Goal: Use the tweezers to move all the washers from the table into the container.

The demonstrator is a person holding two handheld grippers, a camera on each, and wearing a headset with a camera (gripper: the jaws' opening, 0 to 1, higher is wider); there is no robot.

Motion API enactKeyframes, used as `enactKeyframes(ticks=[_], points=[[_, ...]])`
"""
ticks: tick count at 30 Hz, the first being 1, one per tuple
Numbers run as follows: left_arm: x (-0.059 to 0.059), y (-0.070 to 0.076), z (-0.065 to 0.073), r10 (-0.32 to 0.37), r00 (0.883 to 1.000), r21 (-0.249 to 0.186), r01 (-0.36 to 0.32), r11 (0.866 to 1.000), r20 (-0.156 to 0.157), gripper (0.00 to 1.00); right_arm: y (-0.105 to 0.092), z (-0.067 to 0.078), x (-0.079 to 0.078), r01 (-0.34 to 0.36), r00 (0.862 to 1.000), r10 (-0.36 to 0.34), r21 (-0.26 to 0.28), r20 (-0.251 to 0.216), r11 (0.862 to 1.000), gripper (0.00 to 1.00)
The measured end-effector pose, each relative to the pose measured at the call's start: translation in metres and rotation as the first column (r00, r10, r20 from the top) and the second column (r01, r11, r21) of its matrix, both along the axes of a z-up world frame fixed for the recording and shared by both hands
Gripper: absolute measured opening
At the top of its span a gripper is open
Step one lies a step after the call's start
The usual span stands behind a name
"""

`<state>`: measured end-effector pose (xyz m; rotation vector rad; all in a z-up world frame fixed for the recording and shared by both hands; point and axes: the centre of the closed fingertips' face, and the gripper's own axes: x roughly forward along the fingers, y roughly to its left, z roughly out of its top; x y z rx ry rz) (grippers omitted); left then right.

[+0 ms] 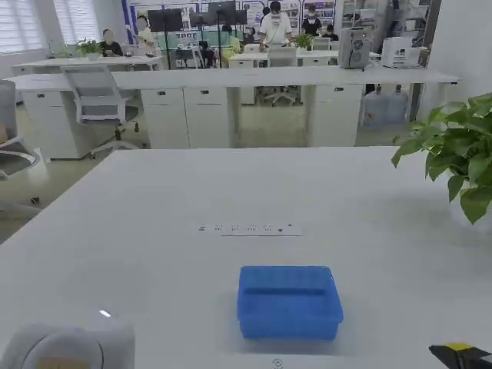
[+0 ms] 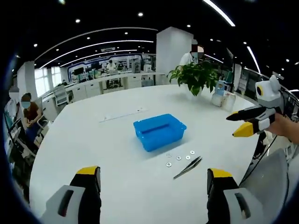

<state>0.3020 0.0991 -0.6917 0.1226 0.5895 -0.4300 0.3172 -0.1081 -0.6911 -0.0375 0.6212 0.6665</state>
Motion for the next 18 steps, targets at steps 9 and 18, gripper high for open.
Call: enactKeyframes(ticks=[9,18], points=[[0.0003,0.0047,0.0026,0.009,1.0,-0.001,-0.009,1.0,0.0,0.97,0.0002,0.0017,-0.0001,0.006,1.0,-0.006,0.002,-0.002,1.0,0.74],[0.0005,0.008,0.0013,0.017,1.0,0.011,-0.017,1.0,-0.001,0.96,0.0006,0.0009,0.0032,0.004,1.0,-0.004,0.003,0.004,1.0,0.74]])
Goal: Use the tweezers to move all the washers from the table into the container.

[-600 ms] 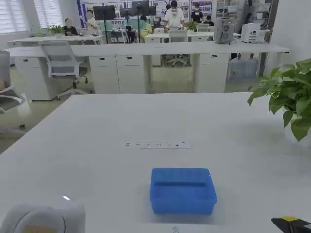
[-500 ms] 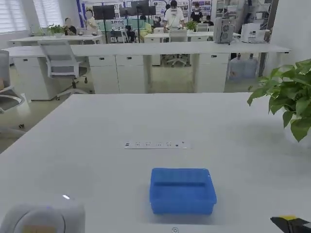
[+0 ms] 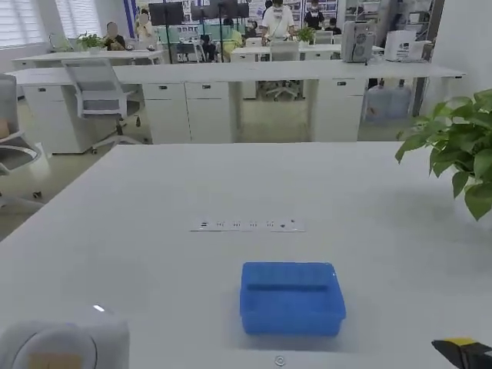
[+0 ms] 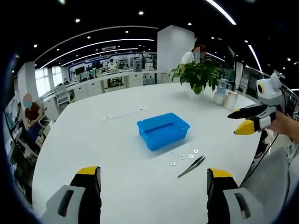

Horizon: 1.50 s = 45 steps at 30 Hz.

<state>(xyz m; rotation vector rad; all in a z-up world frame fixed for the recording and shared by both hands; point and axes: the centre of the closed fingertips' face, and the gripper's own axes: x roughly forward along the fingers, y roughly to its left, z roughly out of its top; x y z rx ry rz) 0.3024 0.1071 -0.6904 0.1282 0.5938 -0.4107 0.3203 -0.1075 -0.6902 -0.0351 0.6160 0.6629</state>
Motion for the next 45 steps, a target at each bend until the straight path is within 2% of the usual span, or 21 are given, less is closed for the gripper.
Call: enactKeyframes(ticks=[8,10,13,15,18,21,26,31,33,37,40,43,45], points=[[0.0,0.002,-0.004,0.0,1.0,0.006,0.0,1.0,-0.006,0.96,0.004,0.002,0.001,-0.009,1.0,0.009,0.006,0.009,1.0,0.73],[0.0,0.001,-0.002,0.004,1.0,-0.006,-0.004,1.0,0.005,0.96,0.006,0.006,0.0,-0.015,1.0,0.015,0.009,0.016,1.0,0.74],[-0.001,-0.005,-0.001,-0.001,1.0,-0.034,0.002,0.999,0.006,0.96,0.007,0.008,0.0,-0.022,0.999,0.022,0.01,0.026,1.0,0.73],[-0.002,-0.008,-0.001,-0.006,1.0,-0.038,0.006,0.999,0.009,0.96,0.01,0.009,0.0,-0.031,0.999,0.031,0.018,0.033,0.999,0.74],[-0.004,-0.013,0.002,-0.024,1.0,-0.046,0.025,0.999,0.015,0.94,0.015,0.013,-0.001,-0.062,0.997,0.061,0.028,0.05,0.998,0.73],[-0.006,-0.02,0.008,-0.045,0.999,-0.077,0.047,0.996,0.029,0.94,0.021,0.017,-0.004,-0.097,0.993,0.094,0.038,0.067,0.995,0.72],[-0.004,-0.02,0.01,-0.046,0.998,-0.078,0.049,0.996,0.036,0.93,0.023,0.018,-0.006,-0.101,0.993,0.099,0.029,0.067,0.994,0.72],[-0.001,-0.024,0.012,-0.068,0.997,-0.092,0.072,0.993,0.04,0.92,0.022,0.018,-0.007,-0.096,0.994,0.094,0.045,0.055,0.994,0.72],[-0.001,-0.026,0.01,-0.082,0.996,-0.096,0.085,0.992,0.034,0.89,0.021,0.016,-0.006,-0.091,0.995,0.089,0.038,0.053,0.995,0.72],[-0.003,-0.038,-0.002,-0.139,0.99,-0.102,0.137,0.985,-0.007,0.82,0.018,0.01,-0.007,-0.079,0.996,0.078,0.034,0.044,0.996,0.7],[-0.002,-0.044,-0.008,-0.165,0.986,-0.088,0.164,0.983,-0.013,0.79,0.016,0.006,-0.007,-0.07,0.997,0.069,0.034,0.032,0.997,0.69],[0.001,-0.05,-0.013,-0.185,0.983,-0.091,0.182,0.979,-0.02,0.77,0.014,0.003,-0.007,-0.061,0.998,0.06,0.033,0.028,0.998,0.69],[0.001,-0.056,-0.019,-0.23,0.973,-0.088,0.226,0.97,-0.03,0.7,0.013,0.002,-0.007,-0.055,0.998,0.054,0.031,0.027,0.998,0.67]])
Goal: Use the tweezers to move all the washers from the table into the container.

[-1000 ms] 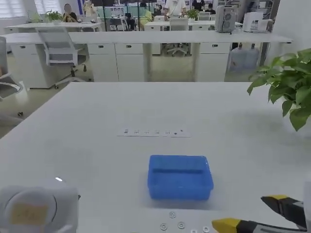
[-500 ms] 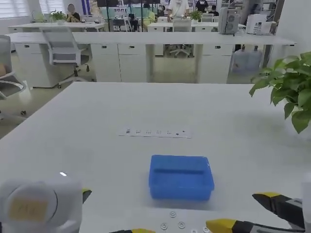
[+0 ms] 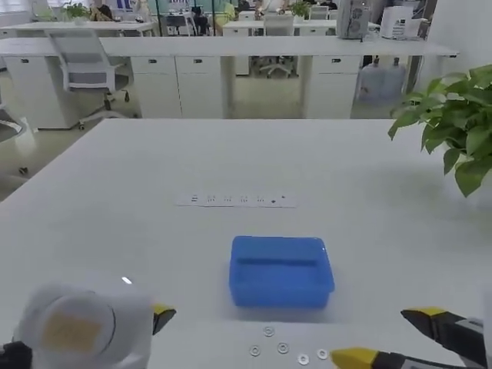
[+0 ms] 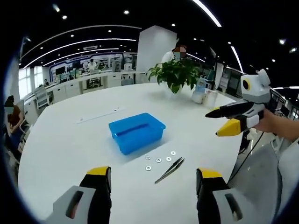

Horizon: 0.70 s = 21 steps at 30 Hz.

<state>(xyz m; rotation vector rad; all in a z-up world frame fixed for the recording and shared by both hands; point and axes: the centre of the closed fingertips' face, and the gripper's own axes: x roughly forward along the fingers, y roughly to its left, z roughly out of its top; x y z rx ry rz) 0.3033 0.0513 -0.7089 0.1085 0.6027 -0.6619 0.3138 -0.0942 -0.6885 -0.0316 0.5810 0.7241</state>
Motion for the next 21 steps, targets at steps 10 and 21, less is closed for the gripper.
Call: enactKeyframes(ticks=[10,21], points=[[0.005,-0.025,-0.044,-0.157,0.983,0.035,0.16,0.986,-0.093,0.36,-0.005,-0.011,-0.003,0.015,1.0,-0.015,0.002,-0.021,1.0,0.61],[0.013,-0.035,-0.09,-0.272,0.944,0.139,0.299,0.944,-0.184,0.14,-0.006,-0.021,-0.008,0.019,0.998,-0.019,0.0,-0.053,1.0,0.6]])
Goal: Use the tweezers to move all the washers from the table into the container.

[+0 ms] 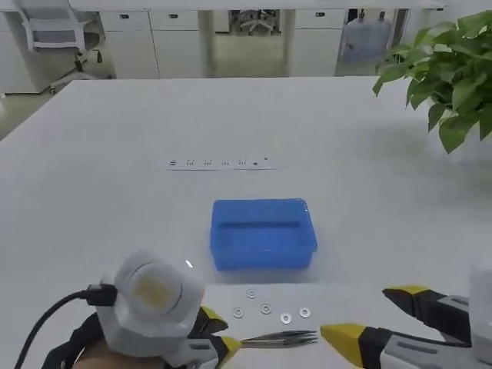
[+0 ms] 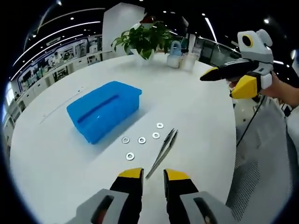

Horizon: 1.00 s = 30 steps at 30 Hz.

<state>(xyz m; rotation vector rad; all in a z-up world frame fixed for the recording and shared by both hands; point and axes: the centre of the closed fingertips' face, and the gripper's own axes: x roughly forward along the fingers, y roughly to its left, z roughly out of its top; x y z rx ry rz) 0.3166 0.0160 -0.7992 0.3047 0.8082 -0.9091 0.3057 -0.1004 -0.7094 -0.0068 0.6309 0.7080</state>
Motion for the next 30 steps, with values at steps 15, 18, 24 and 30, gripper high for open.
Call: enactKeyframes(ticks=[15,18,24,30], points=[[0.004,-0.002,-0.027,-0.091,0.995,0.087,0.094,0.992,-0.035,0.03,0.002,-0.009,0.0,-0.011,1.0,0.011,-0.009,-0.028,1.0,0.59],[0.003,-0.004,-0.026,-0.114,0.993,0.097,0.115,0.989,-0.02,0.0,0.005,-0.01,0.0,-0.018,0.999,0.018,-0.012,-0.03,1.0,0.59],[-0.006,-0.011,-0.003,-0.174,0.985,0.078,0.173,0.982,0.016,0.0,0.013,-0.013,-0.001,-0.042,0.999,0.042,-0.011,-0.033,0.999,0.58],[-0.011,-0.022,0.039,-0.167,0.983,0.001,0.167,0.986,0.074,0.0,0.029,-0.022,-0.002,-0.118,0.993,0.117,-0.051,-0.02,0.992,0.53]])
